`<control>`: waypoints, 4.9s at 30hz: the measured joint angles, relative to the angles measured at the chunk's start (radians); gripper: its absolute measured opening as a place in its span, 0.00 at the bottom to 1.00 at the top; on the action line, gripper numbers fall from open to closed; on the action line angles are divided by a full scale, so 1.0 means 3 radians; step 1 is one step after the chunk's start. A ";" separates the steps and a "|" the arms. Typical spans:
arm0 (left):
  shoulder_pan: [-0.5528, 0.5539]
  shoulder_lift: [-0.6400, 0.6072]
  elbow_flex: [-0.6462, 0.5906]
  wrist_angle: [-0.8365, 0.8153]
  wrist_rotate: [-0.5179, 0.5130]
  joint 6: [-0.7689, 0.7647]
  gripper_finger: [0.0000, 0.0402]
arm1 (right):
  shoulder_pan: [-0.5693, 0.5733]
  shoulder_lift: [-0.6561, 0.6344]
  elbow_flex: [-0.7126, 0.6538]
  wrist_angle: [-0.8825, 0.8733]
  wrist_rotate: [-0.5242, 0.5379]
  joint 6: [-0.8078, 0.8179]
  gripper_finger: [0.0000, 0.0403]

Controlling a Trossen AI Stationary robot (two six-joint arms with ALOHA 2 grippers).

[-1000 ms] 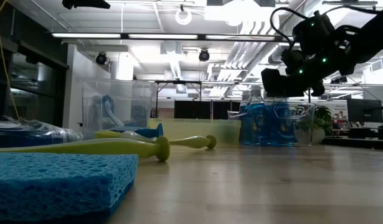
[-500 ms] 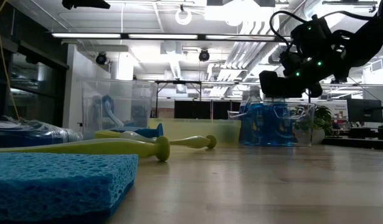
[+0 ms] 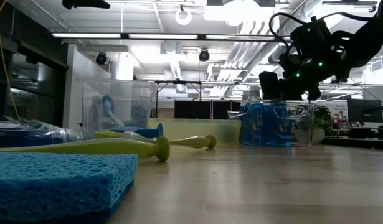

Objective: Pick & Place Kitchen Sink Supplies
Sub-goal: Put the blue dishwasher liquid into the transparent bin, then put the yellow dish brush into the white bin

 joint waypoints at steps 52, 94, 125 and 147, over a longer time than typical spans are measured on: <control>0.0000 0.0001 0.0000 -0.0116 0.0268 -0.0132 0.94 | 0.0004 -0.1490 0.1997 -0.2733 -0.0774 -0.0648 0.60; 0.0000 -0.0001 0.0000 -0.0099 0.0318 -0.0184 0.94 | 0.1403 0.0706 0.2437 -0.2290 -0.2030 -0.1446 0.60; 0.0000 -0.0001 0.0000 -0.0103 0.0352 -0.0182 0.94 | 0.1375 0.2390 0.3381 -0.3536 -0.2592 -0.2749 0.60; 0.0001 0.0001 0.0000 -0.0114 0.0349 -0.0189 0.94 | 0.1330 0.2573 0.3380 -0.3565 -0.2605 -0.2672 0.57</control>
